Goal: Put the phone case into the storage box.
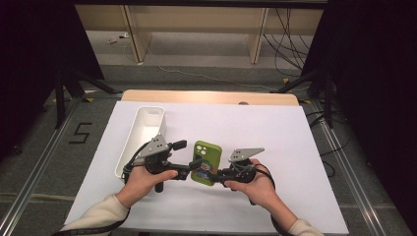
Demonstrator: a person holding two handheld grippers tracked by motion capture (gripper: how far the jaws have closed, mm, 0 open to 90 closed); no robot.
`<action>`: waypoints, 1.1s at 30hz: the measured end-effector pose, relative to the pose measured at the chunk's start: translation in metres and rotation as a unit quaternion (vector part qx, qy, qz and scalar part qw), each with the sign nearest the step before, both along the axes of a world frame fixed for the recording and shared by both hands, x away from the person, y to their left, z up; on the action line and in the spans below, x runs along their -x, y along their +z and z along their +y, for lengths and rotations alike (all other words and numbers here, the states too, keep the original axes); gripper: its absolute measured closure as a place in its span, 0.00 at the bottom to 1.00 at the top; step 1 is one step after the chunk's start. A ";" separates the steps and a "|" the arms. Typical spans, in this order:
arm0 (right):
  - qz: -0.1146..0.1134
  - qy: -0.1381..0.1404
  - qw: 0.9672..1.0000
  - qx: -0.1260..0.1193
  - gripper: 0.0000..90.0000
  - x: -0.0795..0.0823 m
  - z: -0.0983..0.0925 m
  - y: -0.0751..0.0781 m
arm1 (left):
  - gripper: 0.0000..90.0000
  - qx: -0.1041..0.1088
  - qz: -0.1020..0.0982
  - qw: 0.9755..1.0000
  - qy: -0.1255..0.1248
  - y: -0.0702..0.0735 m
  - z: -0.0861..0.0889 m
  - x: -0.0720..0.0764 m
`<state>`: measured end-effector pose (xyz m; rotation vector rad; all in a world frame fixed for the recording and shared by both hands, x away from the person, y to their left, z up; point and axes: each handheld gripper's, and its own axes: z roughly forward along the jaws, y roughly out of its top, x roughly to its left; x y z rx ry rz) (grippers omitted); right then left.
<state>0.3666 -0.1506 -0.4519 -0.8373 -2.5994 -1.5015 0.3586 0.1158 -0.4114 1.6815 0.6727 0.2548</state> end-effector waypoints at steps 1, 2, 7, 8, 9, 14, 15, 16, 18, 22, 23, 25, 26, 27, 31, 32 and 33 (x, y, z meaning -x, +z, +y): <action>-0.002 -0.005 1.000 0.000 0.87 0.001 0.001 0.001 | 0.05 -0.003 -0.006 1.000 0.003 0.001 -0.002 0.002; -0.004 -0.013 1.000 0.002 0.87 0.002 0.002 0.002 | 0.03 -0.006 -0.012 1.000 0.006 0.003 -0.003 0.003; -0.007 -0.058 0.998 0.010 0.87 0.007 0.009 0.006 | 0.00 -0.024 -0.045 0.998 0.028 0.009 -0.016 0.012; -0.008 -0.066 0.998 0.012 0.87 0.008 0.010 0.007 | 0.00 -0.029 -0.051 0.998 0.034 0.009 -0.018 0.012; -0.007 -0.072 0.997 0.012 0.87 0.009 0.010 0.007 | 0.00 -0.035 -0.057 0.997 0.041 0.010 -0.020 0.012; -0.003 -0.109 0.994 0.020 0.87 0.012 0.012 0.008 | 0.00 -0.041 -0.061 0.996 0.057 0.012 -0.028 0.008; -0.002 -0.114 0.993 0.022 0.87 0.012 0.013 0.009 | 0.00 -0.041 -0.061 0.996 0.057 0.012 -0.030 0.007; -0.004 -0.118 0.993 0.024 0.87 0.013 0.013 0.009 | 0.00 -0.043 -0.063 0.995 0.058 0.012 -0.033 0.007; -0.008 -0.129 0.991 0.027 0.87 0.014 0.014 0.009 | 0.00 -0.047 -0.063 0.995 0.061 0.011 -0.038 0.006; -0.011 -0.140 0.990 0.033 0.87 0.017 0.016 0.011 | 0.00 -0.049 -0.067 0.995 0.064 0.012 -0.045 0.004; -0.012 -0.141 0.989 0.034 0.87 0.017 0.016 0.011 | 0.00 -0.050 -0.068 0.994 0.066 0.013 -0.047 0.003; -0.012 -0.145 0.989 0.033 0.87 0.018 0.018 0.011 | 0.00 -0.055 -0.072 0.993 0.071 0.013 -0.050 0.002; -0.010 -0.146 0.989 0.033 0.87 0.018 0.018 0.011 | 0.00 -0.056 -0.072 0.993 0.071 0.012 -0.051 0.002; -0.010 -0.146 0.989 0.034 0.87 0.018 0.019 0.011 | 0.00 -0.055 -0.070 0.993 0.072 0.012 -0.051 0.001; -0.009 -0.148 0.988 0.033 0.87 0.019 0.020 0.011 | 0.00 -0.057 -0.069 0.993 0.077 0.010 -0.053 -0.001; -0.010 -0.149 0.988 0.033 0.87 0.019 0.021 0.011 | 0.00 -0.057 -0.068 0.993 0.077 0.009 -0.053 -0.001; -0.010 -0.149 0.988 0.034 0.87 0.019 0.021 0.011 | 0.00 -0.057 -0.068 0.993 0.078 0.009 -0.054 -0.001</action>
